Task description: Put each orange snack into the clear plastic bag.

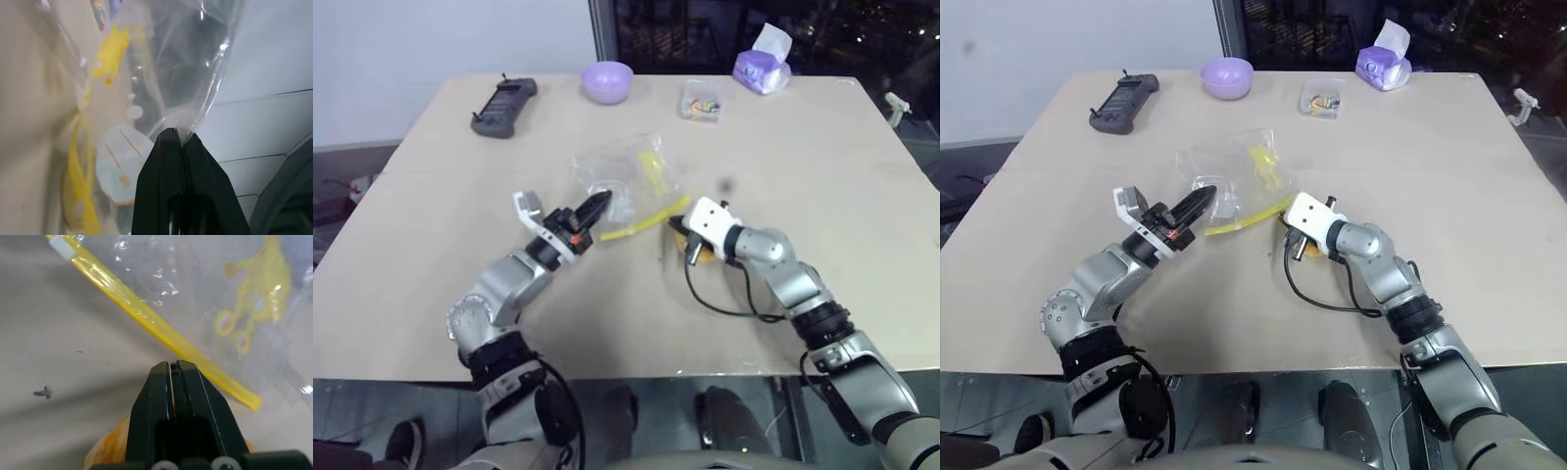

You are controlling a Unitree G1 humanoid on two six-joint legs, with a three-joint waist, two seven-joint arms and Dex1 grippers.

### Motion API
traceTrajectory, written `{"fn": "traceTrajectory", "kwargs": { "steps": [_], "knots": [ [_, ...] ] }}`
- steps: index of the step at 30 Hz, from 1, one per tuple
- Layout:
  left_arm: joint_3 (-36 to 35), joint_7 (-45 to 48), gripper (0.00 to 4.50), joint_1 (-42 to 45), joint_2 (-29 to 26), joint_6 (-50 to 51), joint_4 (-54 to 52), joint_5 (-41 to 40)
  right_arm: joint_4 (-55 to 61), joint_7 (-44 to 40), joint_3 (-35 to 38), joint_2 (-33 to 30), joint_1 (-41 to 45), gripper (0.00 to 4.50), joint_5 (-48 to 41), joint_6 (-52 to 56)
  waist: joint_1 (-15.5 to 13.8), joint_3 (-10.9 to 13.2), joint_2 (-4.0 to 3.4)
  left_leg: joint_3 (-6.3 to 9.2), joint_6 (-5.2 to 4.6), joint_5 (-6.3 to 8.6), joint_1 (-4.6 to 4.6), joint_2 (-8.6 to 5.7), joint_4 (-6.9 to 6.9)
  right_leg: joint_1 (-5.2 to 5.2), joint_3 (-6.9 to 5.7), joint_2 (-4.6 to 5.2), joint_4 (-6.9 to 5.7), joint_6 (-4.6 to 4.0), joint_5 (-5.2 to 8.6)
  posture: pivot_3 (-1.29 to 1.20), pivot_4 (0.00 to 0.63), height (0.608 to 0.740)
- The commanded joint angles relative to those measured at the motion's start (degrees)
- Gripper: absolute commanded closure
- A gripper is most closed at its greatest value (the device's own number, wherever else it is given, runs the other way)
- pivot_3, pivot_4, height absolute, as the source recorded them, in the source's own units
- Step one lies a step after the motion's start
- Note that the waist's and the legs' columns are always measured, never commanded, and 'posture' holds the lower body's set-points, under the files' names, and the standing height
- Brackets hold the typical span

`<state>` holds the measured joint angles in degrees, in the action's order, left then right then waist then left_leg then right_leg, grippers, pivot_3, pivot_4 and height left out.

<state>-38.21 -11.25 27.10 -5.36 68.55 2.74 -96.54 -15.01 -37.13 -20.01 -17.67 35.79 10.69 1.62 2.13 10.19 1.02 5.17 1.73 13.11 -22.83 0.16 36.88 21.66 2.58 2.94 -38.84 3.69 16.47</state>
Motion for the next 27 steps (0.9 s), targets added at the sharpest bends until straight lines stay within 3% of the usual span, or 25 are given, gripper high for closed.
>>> {"fn": "traceTrajectory", "kwargs": {
  "steps": [1,13,27],
  "knots": [
    [2.82,-1.54,4.5,-0.78,-0.93,-4.85,-3.65,-5.75,0.06,-0.4,-0.25,0.35,1.1,4.38,0.32,-1.14,0.0,0.0,0.0,0.0,0.0,0.0,0.01,0.0,0.0,0.0,0.0,0.0,-0.01,0.0,0.0,0.0,0.15,0.74],
    [10.3,-0.05,4.5,-3.89,-6.5,-12.94,-4.67,-14.93,-1.1,1.41,1.84,3.64,3.46,4.38,-0.89,-1.56,0.1,0.0,0.01,0.01,0.0,0.0,0.02,0.0,0.0,0.0,0.01,-0.04,-0.01,-0.01,0.0,0.0,0.15,0.74],
    [15.79,3.08,4.5,-7.37,-10.63,-15.74,-4.81,-16.19,-4.37,7.62,4.85,6.06,7.02,4.38,-1.24,-5.26,0.11,0.0,0.01,0.01,-0.01,0.0,0.01,0.0,-0.03,0.01,0.01,-0.04,0.02,-0.02,0.01,0.0,0.15,0.74]
  ]
}}
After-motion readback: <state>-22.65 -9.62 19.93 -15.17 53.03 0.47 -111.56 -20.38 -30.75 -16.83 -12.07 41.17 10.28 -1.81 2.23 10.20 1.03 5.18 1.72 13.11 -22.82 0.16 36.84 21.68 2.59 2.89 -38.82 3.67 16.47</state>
